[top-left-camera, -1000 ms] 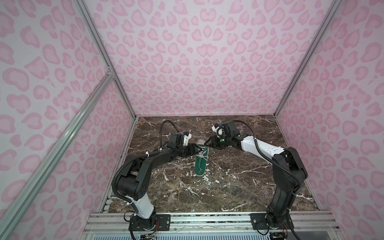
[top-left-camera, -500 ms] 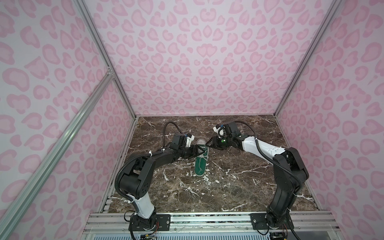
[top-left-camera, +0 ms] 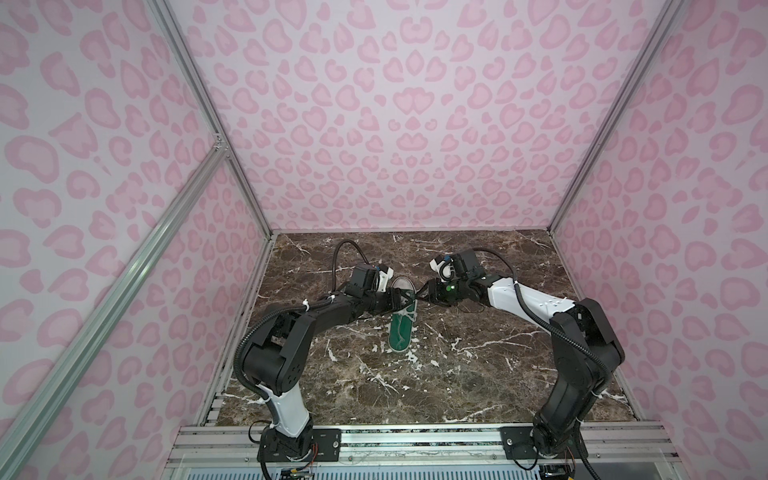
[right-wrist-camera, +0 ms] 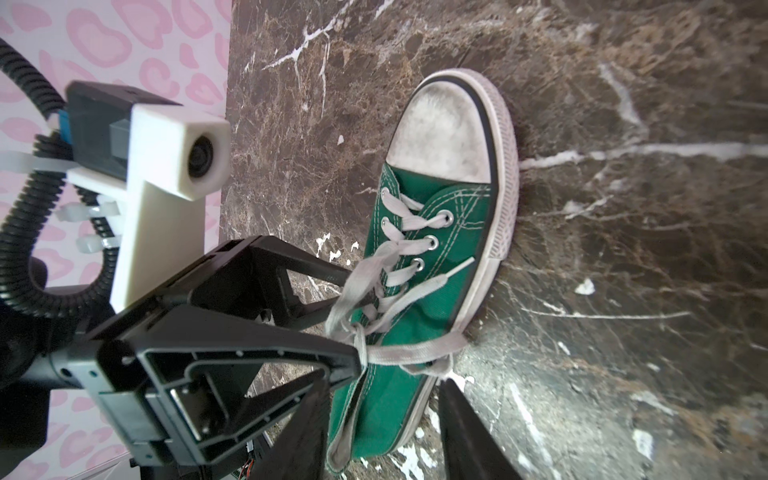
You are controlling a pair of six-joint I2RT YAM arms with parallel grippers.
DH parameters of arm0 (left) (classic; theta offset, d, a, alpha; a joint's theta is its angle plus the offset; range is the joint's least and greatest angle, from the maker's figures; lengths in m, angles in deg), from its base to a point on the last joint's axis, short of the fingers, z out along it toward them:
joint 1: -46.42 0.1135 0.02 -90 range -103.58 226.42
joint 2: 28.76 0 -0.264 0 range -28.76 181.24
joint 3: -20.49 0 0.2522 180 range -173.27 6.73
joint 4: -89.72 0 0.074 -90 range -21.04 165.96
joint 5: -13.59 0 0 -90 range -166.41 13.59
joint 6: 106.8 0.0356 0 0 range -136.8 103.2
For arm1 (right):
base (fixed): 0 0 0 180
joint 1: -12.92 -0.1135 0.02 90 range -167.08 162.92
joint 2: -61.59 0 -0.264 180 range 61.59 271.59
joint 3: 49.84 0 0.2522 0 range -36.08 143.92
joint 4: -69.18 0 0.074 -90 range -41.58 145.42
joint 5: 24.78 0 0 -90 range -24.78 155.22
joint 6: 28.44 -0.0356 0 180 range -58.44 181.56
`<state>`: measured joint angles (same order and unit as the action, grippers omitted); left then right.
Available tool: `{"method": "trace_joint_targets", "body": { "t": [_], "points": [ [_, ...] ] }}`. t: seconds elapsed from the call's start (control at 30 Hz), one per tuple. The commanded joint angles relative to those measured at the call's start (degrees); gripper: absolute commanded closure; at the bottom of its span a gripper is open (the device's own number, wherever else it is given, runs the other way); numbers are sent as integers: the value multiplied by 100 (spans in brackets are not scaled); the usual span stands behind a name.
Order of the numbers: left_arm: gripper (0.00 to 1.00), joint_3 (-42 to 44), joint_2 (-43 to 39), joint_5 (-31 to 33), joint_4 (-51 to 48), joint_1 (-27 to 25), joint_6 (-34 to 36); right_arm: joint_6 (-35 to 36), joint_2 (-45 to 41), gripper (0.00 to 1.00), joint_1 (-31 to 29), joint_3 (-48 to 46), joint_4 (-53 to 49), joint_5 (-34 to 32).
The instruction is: Tie the shoes
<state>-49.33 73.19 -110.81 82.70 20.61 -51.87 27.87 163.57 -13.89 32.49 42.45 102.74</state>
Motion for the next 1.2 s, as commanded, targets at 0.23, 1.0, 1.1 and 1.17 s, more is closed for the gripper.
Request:
{"method": "trace_joint_targets", "body": {
  "t": [0.23, 1.0, 1.1, 1.17],
  "points": [
    [71, -80, 18, 264, -191, -12, 150, 555, -325, 57, -24, -457, 520, -192],
    [93, -81, 38, 83, -255, 103, 157, 4554, -466, 51, -1406, -2398, 3596, -2524],
    [93, -72, 35, 51, -269, 139, 174, 4573, -381, 52, -1411, -2385, 3635, -2465],
    [94, -72, 44, 10, -292, 155, 191, 4590, -311, 53, -1408, -2323, 3595, -2369]
  ]
}}
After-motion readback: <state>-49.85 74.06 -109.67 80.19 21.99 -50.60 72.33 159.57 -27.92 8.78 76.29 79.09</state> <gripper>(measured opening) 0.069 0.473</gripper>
